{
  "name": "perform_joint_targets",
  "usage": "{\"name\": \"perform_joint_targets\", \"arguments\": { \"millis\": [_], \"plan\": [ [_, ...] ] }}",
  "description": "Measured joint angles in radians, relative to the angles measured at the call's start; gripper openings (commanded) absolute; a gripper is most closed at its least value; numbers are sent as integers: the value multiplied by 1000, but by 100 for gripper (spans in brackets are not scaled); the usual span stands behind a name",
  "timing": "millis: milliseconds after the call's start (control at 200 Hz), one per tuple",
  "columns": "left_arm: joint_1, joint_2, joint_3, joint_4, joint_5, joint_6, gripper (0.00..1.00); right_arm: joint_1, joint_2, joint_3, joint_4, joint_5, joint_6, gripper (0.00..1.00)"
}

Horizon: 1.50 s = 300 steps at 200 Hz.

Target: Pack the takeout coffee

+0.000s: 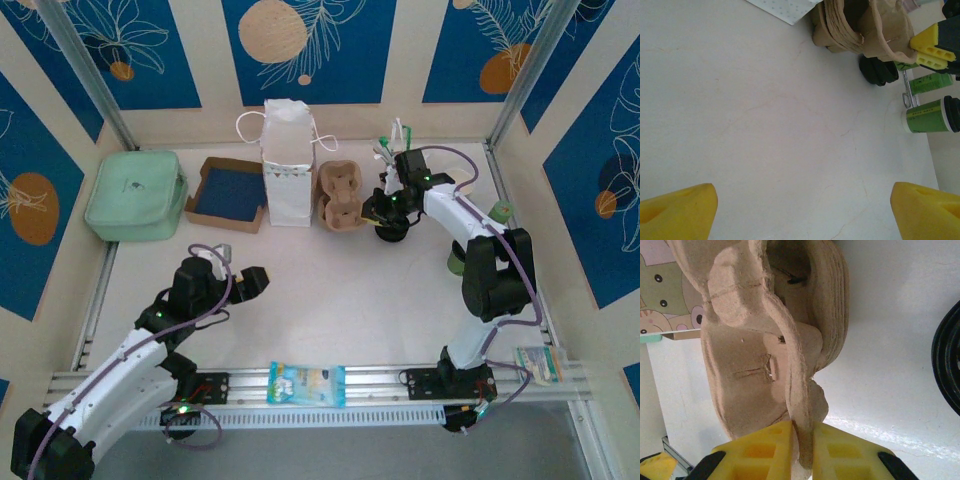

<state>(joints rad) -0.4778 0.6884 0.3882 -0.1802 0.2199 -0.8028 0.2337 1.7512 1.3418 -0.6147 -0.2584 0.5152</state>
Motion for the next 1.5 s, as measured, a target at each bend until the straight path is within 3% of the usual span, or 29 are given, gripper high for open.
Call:
{"name": "perform_joint_targets", "arguments": {
  "millis": [590, 830, 1126, 1501],
  "plan": [
    [0, -21, 1, -19, 0, 0, 90, 0, 50, 100, -19, -8, -11, 14],
    [0, -22, 2, -21, 0, 0, 90, 0, 52, 100, -31, -2, -16, 21],
    [0, -22, 22, -23, -1, 1, 90, 14, 51, 103, -66, 41, -39, 38],
    [0, -27, 30, -42, -5, 19, 90, 31, 51, 139, -105, 108, -42, 41]
  ]
}}
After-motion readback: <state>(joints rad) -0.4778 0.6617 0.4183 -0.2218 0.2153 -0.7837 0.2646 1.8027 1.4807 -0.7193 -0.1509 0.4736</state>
